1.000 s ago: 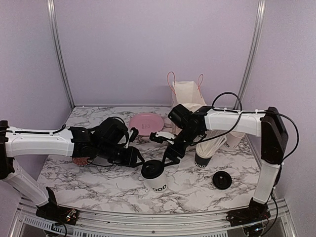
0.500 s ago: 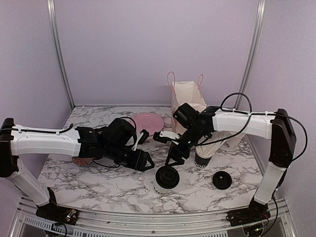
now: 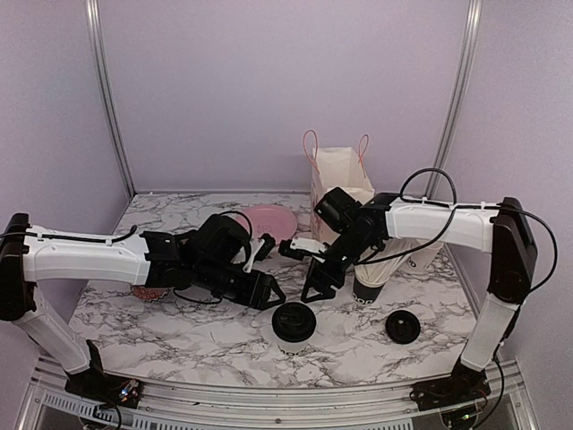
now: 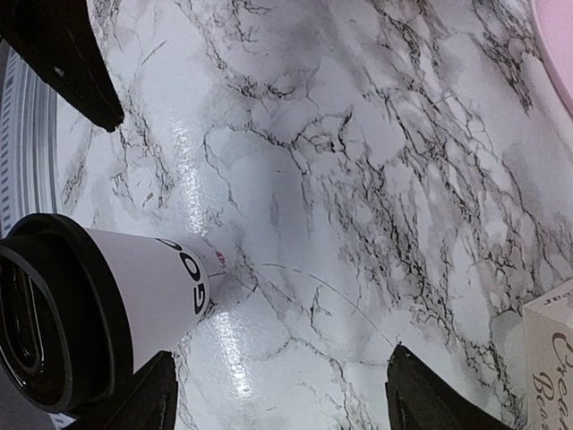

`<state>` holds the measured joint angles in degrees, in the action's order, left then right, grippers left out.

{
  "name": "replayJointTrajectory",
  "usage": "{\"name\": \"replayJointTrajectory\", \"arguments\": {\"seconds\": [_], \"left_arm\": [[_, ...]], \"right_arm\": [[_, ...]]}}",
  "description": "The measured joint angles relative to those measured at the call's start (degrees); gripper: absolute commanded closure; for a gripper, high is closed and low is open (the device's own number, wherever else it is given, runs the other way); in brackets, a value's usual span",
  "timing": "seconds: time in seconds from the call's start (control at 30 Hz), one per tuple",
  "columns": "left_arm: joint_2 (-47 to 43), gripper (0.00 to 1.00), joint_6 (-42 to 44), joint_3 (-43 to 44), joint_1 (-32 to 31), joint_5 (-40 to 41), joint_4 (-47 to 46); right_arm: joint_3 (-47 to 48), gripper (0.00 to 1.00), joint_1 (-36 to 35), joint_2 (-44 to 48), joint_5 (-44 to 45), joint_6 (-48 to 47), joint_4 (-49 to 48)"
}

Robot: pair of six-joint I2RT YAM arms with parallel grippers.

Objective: Pack the takeout coffee

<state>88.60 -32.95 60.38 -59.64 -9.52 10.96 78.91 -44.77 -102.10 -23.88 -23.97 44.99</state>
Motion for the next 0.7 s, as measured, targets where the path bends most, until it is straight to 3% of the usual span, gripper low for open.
{"name": "replayJointTrajectory", "arguments": {"seconds": [0.17,0.47,0.7], "left_arm": [[0.00,0.40,-0.02,0.00,0.00,-1.46,-0.42],[1.92,0.41,0.02,0.00,-1.33,-4.07,-1.57],[3.15,0.51,-0.52,-0.02,-1.33,-4.15,-1.81]], "right_arm": [[-1.40,0.21,2.21,2.19,-1.22,-0.74,-0.37],[-6.99,0.17,2.21,14.45,-13.09,-10.73,0.46],[-13.05,0.17,-3.17,14.34,-8.92,-12.13,-2.97]]}}
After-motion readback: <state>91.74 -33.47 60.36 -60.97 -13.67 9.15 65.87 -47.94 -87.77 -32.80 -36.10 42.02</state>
